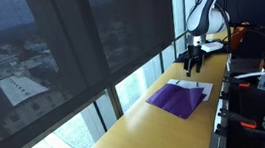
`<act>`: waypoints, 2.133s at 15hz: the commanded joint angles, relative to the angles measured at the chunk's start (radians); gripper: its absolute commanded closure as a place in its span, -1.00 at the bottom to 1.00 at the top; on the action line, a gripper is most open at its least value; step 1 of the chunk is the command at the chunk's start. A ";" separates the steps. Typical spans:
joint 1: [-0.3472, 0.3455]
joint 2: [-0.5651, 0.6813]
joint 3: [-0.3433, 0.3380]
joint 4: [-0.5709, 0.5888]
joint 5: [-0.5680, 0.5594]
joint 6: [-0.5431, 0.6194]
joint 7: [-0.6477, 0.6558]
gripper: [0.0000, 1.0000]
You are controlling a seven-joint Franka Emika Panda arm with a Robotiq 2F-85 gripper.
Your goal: Open the purple file holder
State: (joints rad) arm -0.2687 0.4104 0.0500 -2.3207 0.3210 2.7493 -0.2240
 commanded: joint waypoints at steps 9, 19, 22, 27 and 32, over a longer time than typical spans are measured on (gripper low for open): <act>-0.173 0.151 0.125 0.099 0.129 -0.114 -0.146 -1.00; -0.125 0.137 0.067 0.087 0.083 -0.146 -0.124 -1.00; -0.119 0.142 0.038 0.086 0.069 -0.135 -0.123 -1.00; -0.136 0.172 0.032 0.097 0.085 -0.112 -0.143 -1.00; -0.135 0.192 0.038 0.103 0.090 -0.095 -0.143 -1.00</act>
State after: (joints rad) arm -0.4037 0.5855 0.0842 -2.2258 0.4125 2.6312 -0.3550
